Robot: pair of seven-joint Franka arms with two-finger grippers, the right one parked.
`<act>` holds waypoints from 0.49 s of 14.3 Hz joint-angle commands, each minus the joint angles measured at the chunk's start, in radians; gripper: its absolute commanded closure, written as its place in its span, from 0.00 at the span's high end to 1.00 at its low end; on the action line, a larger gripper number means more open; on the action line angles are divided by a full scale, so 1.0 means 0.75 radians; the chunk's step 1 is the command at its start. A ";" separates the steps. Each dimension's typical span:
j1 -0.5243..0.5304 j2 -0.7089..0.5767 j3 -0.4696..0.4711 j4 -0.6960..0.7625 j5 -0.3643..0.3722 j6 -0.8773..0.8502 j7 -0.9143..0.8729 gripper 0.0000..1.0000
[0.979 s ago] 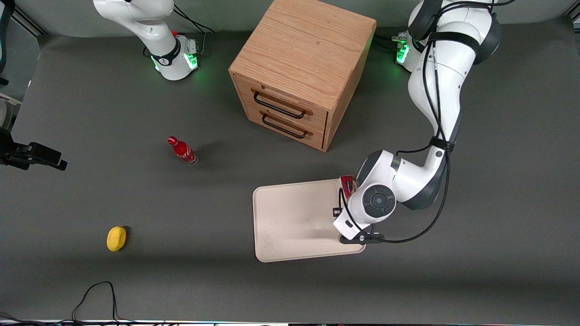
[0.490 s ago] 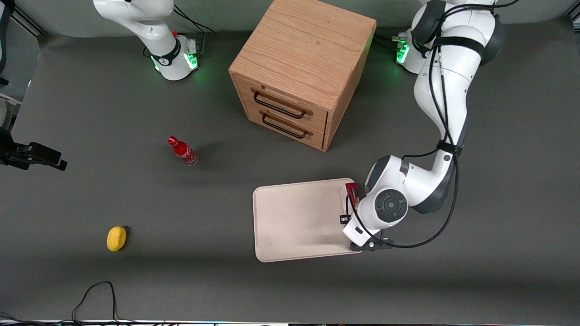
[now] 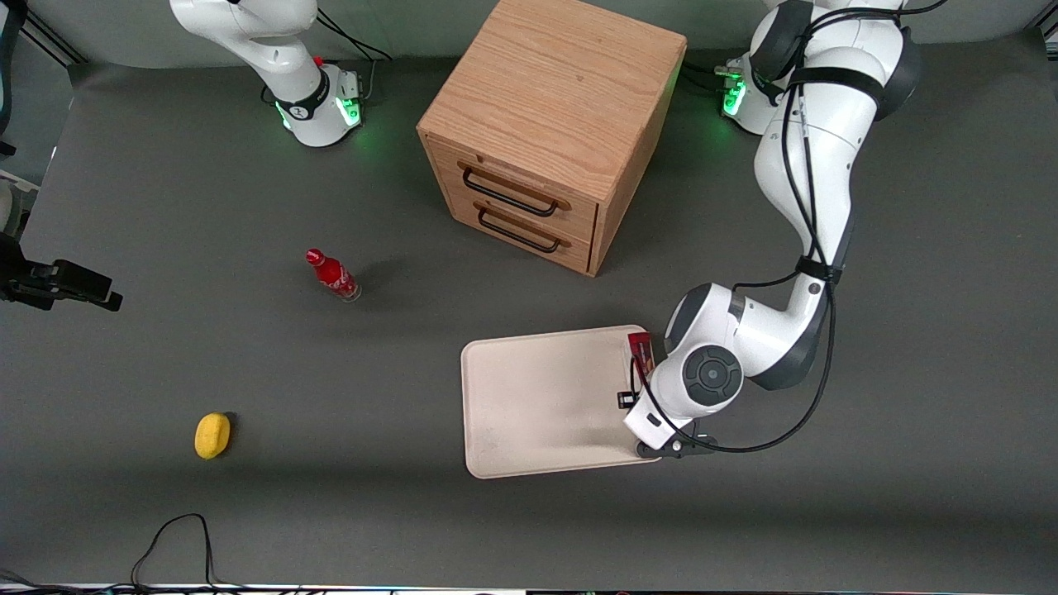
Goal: Place red cookie box on tray
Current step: 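Lower the cookie box onto the tray's rim area and release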
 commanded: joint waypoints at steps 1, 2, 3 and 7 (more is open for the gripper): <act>0.017 -0.038 0.002 -0.015 0.007 -0.013 0.011 1.00; 0.039 -0.059 0.000 -0.025 0.007 -0.037 0.021 1.00; 0.062 -0.101 -0.002 -0.042 0.007 -0.104 0.025 1.00; 0.128 -0.348 -0.006 -0.221 0.007 -0.211 0.058 1.00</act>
